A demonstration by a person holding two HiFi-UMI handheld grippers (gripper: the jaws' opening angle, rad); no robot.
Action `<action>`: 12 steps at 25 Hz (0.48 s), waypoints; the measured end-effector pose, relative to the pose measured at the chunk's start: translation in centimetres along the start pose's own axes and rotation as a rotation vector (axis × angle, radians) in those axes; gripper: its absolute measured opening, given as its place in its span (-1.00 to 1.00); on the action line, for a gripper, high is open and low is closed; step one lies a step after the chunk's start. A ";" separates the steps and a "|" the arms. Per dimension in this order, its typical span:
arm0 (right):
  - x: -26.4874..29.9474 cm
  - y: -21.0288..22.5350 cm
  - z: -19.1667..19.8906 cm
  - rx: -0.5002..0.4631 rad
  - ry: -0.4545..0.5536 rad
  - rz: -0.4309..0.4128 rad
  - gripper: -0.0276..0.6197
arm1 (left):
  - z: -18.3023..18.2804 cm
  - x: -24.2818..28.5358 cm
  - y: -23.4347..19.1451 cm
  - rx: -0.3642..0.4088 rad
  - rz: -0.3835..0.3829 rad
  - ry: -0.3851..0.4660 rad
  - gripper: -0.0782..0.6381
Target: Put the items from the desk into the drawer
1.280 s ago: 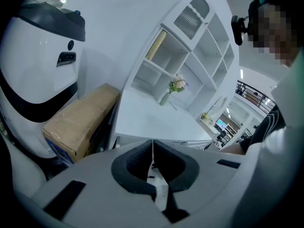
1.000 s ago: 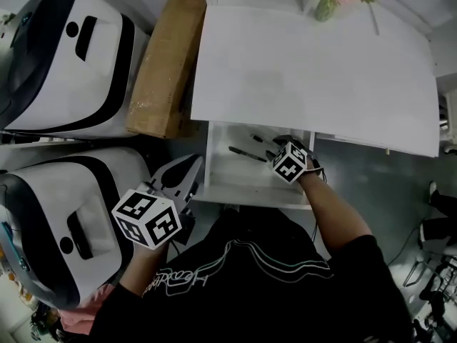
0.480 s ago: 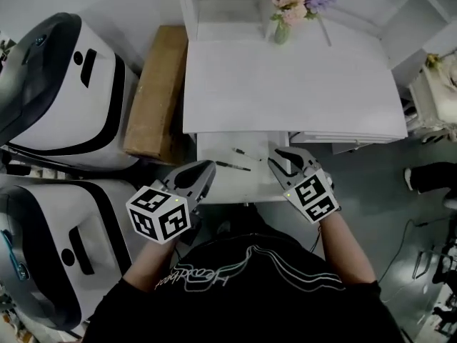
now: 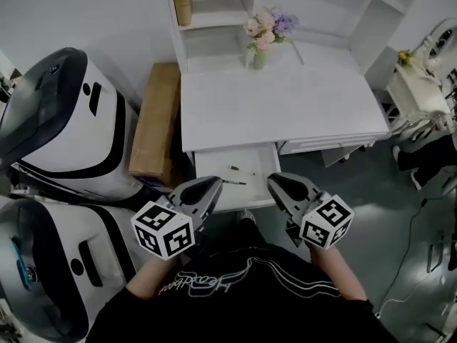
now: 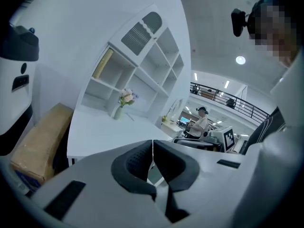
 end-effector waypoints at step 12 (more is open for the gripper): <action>-1.3 -3.7 0.8 -0.042 0.075 -0.005 -0.76 | 0.3 -2.5 2.6 0.073 0.028 0.026 -0.71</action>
Point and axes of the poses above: the fingertips, and each gripper's own axes: x forward along the fingers, y to its right, z out of its underside, the point moved 9 cm from there along -x, backward along the fingers, and after that the axes turned 10 degrees about x, right-handed, at the moved point
